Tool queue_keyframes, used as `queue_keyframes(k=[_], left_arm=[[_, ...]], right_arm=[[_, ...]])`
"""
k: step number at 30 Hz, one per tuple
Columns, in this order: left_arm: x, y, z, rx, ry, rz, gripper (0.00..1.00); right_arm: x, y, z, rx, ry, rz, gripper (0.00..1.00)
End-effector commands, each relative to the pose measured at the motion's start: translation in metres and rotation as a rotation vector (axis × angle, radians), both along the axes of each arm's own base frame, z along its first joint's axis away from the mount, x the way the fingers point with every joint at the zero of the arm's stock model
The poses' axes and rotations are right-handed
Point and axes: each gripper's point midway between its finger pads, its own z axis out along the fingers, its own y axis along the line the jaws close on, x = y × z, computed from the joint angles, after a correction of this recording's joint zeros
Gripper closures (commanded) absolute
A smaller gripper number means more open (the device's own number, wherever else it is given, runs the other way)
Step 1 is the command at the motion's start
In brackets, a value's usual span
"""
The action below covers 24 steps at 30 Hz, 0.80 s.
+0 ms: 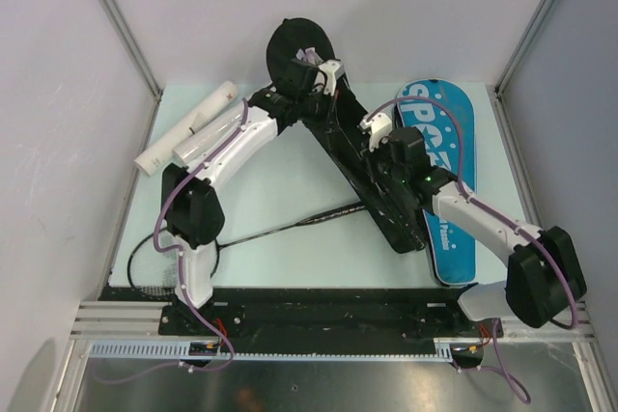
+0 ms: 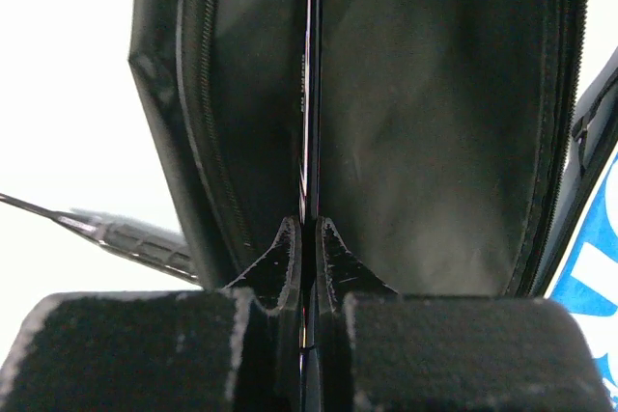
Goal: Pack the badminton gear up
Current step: Place the racket in the racket bag.
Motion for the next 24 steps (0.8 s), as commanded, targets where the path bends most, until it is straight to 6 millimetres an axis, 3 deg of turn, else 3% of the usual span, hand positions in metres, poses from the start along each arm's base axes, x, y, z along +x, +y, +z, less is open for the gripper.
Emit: queue_keyframes(k=[1, 3, 5, 7, 8, 10, 16, 21, 24], left_arm=[[-0.1, -0.063, 0.006, -0.159, 0.179, -0.39, 0.99], [-0.105, -0.065, 0.001, -0.175, 0.198, -0.429, 1.0], [-0.096, -0.062, -0.008, -0.143, 0.185, -0.396, 1.0], [-0.083, -0.055, -0.012, -0.126, 0.189, -0.323, 1.0], [-0.077, -0.052, -0.012, -0.115, 0.18, -0.291, 0.99], [-0.061, -0.044, -0.013, -0.073, 0.139, -0.192, 0.89], [-0.036, -0.046, -0.014, -0.06, 0.095, -0.031, 0.8], [-0.037, -0.052, -0.011, -0.074, 0.074, 0.033, 0.7], [-0.042, -0.05, -0.021, -0.066, 0.084, 0.065, 0.65]], right_arm=[[0.039, 0.043, 0.114, 0.126, -0.405, 0.069, 1.0], [0.037, 0.045, 0.098, -0.004, -0.424, 0.089, 1.0], [0.031, 0.047, 0.096, -0.054, -0.437, 0.095, 1.0], [0.028, 0.03, 0.118, -0.046, -0.455, 0.02, 1.0], [0.025, 0.025, 0.119, -0.05, -0.438, 0.006, 1.0], [0.015, 0.015, 0.136, -0.042, -0.444, -0.041, 1.0], [-0.012, 0.015, 0.158, 0.086, -0.378, -0.168, 1.0], [-0.017, 0.024, 0.163, 0.17, -0.36, -0.23, 1.0], [-0.019, 0.033, 0.164, 0.181, -0.371, -0.228, 1.0]])
